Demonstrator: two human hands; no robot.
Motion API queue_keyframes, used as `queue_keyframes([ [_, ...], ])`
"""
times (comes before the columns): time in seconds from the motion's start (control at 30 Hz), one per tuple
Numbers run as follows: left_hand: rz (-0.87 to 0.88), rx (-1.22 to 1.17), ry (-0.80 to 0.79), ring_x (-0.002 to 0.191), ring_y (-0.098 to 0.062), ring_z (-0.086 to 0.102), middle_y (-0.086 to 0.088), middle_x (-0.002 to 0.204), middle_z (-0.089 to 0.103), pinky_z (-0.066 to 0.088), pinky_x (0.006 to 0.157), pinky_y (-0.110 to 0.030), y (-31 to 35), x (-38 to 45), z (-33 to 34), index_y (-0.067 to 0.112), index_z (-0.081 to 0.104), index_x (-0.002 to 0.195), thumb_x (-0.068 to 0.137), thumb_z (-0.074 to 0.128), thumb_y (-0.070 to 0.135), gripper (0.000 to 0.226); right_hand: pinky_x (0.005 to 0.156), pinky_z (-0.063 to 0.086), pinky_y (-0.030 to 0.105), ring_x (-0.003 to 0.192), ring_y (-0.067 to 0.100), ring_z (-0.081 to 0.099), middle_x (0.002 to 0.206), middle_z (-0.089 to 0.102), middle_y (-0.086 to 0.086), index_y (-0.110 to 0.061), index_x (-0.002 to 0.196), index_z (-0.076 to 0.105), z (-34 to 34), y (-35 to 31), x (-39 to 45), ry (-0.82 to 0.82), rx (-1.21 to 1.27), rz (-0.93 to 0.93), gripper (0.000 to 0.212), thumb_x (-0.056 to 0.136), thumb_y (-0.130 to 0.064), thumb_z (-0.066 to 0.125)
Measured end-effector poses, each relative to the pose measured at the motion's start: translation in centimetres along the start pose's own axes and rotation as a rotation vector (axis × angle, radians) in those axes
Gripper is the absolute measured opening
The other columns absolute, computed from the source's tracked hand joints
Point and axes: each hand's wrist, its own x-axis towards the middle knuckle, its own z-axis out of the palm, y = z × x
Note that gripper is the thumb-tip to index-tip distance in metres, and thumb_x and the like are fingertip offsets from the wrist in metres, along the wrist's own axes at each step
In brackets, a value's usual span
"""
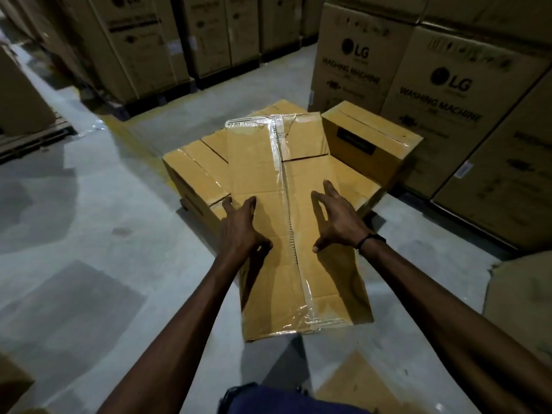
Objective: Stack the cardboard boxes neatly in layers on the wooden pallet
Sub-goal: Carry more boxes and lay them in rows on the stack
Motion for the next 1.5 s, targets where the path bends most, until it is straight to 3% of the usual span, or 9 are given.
queue_keyframes([
  [0.13, -0.018, -0.016, -0.007, 0.124, -0.049, 0.053, -0.02, 0.163, 0.009, 0.054, 0.099, -0.051, 5.0, 3.0, 1.6, 0.025, 0.039, 0.154, 0.04, 0.105, 0.033, 0.132, 0.123, 0.026, 0.055, 0.156, 0.034, 0.015, 0.172, -0.002, 0.005, -0.021, 0.16, 0.029, -3.2, 4.2, 2.2, 0.014, -0.002, -0.007, 0.142, 0.04, -0.034, 0.105],
  [0.37, 0.011, -0.016, 0.008, 0.123, -0.052, 0.051, -0.02, 0.16, 0.012, 0.052, 0.102, -0.052, 10.5, 11.5, 4.5, 0.023, 0.039, 0.154, 0.041, 0.104, 0.033, 0.13, 0.123, 0.024, 0.059, 0.157, 0.034, 0.01, 0.172, -0.002, 0.005, -0.021, 0.161, 0.028, -7.4, 10.1, 9.9, 0.013, 0.017, 0.003, 0.141, 0.043, -0.033, 0.104],
  [0.53, 0.009, -0.036, 0.022, 0.126, -0.051, 0.05, -0.018, 0.159, 0.013, 0.052, 0.103, -0.053, 13.5, 18.9, 6.1, 0.025, 0.04, 0.153, 0.04, 0.104, 0.035, 0.13, 0.125, 0.019, 0.054, 0.157, 0.032, 0.006, 0.172, -0.002, 0.006, -0.019, 0.161, 0.027, -10.6, 13.5, 17.0, 0.002, 0.014, -0.004, 0.142, 0.043, -0.031, 0.104],
  [0.9, -0.049, -0.064, 0.031, 0.132, -0.052, 0.046, -0.02, 0.162, 0.01, 0.048, 0.106, -0.054, 18.5, 33.4, 10.3, 0.023, 0.038, 0.153, 0.045, 0.103, 0.034, 0.126, 0.123, 0.024, 0.053, 0.157, 0.032, 0.004, 0.172, -0.005, 0.0, -0.025, 0.16, 0.028, -14.7, 20.8, 32.9, -0.081, -0.005, 0.004, 0.138, 0.045, -0.03, 0.103],
  [1.2, -0.21, -0.096, 0.044, 0.133, -0.051, 0.044, -0.019, 0.163, 0.008, 0.046, 0.11, -0.051, 21.2, 40.9, 15.3, 0.022, 0.036, 0.156, 0.047, 0.104, 0.032, 0.128, 0.125, 0.019, 0.048, 0.157, 0.031, 0.003, 0.172, -0.005, 0.004, -0.021, 0.161, 0.026, -15.6, 26.3, 43.7, -0.21, -0.09, -0.099, 0.142, 0.043, -0.036, 0.103],
  [1.5, -0.404, -0.116, 0.113, 0.133, -0.048, 0.046, -0.019, 0.163, 0.008, 0.049, 0.108, -0.049, 26.7, 48.3, 24.3, 0.024, 0.036, 0.156, 0.046, 0.103, 0.039, 0.13, 0.124, 0.021, 0.042, 0.157, 0.032, 0.007, 0.172, -0.005, 0.004, -0.02, 0.161, 0.026, -16.5, 36.5, 54.9, -0.327, -0.124, -0.309, 0.147, 0.039, -0.043, 0.104],
])
